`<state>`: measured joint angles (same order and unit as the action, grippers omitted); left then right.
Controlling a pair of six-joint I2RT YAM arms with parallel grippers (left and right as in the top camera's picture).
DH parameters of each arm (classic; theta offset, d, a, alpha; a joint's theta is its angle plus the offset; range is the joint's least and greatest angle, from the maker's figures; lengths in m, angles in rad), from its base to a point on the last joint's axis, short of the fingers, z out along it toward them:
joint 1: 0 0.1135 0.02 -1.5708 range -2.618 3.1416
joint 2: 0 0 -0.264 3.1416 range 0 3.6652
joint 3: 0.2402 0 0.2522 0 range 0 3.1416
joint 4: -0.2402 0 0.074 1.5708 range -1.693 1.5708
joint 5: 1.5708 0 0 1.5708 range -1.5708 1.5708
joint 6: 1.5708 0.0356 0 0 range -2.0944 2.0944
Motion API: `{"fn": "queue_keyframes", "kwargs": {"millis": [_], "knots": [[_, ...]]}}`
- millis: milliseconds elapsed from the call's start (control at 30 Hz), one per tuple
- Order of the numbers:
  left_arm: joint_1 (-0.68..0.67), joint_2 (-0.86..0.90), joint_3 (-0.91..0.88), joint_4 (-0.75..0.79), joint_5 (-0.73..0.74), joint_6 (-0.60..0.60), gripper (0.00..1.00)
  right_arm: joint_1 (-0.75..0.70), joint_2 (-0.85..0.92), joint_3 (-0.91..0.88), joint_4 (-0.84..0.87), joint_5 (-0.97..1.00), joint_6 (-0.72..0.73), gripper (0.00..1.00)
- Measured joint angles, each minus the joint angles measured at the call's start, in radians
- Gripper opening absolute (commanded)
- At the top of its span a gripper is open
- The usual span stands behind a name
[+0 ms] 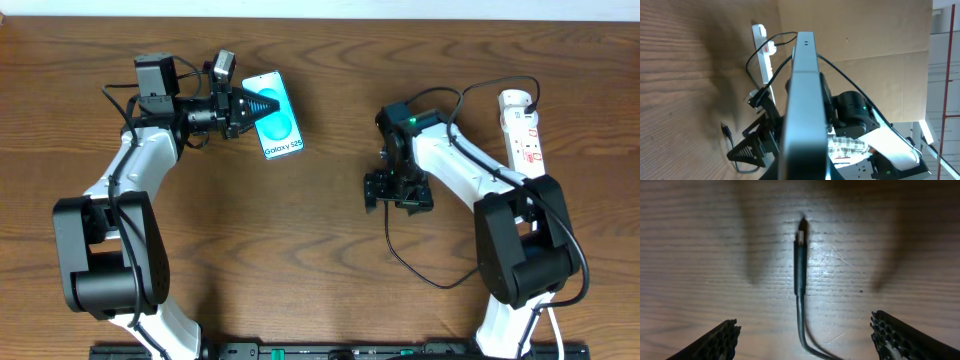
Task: Plug charger to phone and switch on socket
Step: 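Lower the right gripper and close it on the black cable's plug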
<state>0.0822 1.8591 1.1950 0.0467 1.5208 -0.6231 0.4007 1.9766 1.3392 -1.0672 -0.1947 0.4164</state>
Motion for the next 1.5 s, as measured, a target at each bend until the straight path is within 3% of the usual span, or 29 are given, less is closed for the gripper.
{"fn": "queue_keyframes", "kwargs": {"millis": [500,800,1500], "knots": [[0.000,0.000,0.000,0.001,0.000,0.023,0.07,0.000,0.000,-0.050,0.130,-0.026,0.016,0.71],[0.000,0.000,0.000,0.001,-0.001,0.026,0.07,0.000,0.000,-0.052,0.148,-0.022,0.039,0.52],[0.000,0.000,0.000,0.001,-0.008,0.026,0.07,0.000,0.000,-0.053,0.149,0.013,0.050,0.27]]}}
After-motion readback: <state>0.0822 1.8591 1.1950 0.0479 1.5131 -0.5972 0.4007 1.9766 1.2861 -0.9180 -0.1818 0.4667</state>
